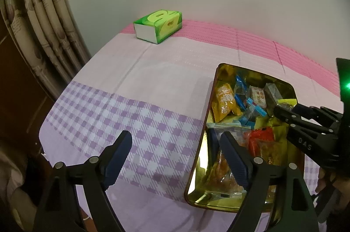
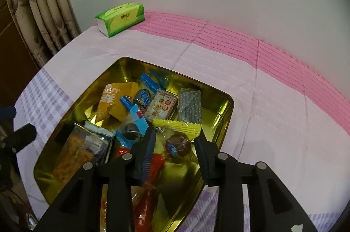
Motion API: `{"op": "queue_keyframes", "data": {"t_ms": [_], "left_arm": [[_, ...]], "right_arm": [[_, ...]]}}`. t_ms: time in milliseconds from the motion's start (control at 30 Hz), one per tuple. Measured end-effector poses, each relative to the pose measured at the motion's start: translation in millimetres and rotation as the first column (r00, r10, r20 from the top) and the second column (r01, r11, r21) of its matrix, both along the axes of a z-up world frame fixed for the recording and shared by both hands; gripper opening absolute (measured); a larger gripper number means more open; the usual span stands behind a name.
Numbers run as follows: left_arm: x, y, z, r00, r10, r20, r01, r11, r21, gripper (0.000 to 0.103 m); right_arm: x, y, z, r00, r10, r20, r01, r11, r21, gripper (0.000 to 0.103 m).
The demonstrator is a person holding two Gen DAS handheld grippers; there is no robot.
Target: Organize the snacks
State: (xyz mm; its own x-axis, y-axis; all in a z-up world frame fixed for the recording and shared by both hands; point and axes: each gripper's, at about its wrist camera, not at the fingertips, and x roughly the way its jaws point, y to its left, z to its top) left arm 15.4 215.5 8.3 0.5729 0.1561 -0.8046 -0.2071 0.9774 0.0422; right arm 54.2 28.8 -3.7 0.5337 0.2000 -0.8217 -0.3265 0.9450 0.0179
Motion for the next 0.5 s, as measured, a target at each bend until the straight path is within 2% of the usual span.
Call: {"op": "queue_keyframes", "data": {"t_ms": [200, 333, 500], "left_arm": [[0, -4, 0, 1.000, -0.009, -0.001, 0.009, 1.000, 0.011, 0.084], [-1, -6, 0, 1.000, -0.019, -0.002, 0.019, 1.000, 0.010, 0.084], [-2, -11, 0, 0.999, -0.037, -0.009, 0.038, 0.999, 0.017, 0.084]], "right_arm": [[-12, -5, 18, 0.999, -0.019, 0.030, 0.018, 0.999, 0.036, 0.059], [-22, -13, 26, 0.998, -0.044, 0.033, 0.042, 0.997, 0.067, 0.065], [-44, -26, 32, 0.995, -0.089, 0.033, 0.085, 0.990, 0.112, 0.077]]}}
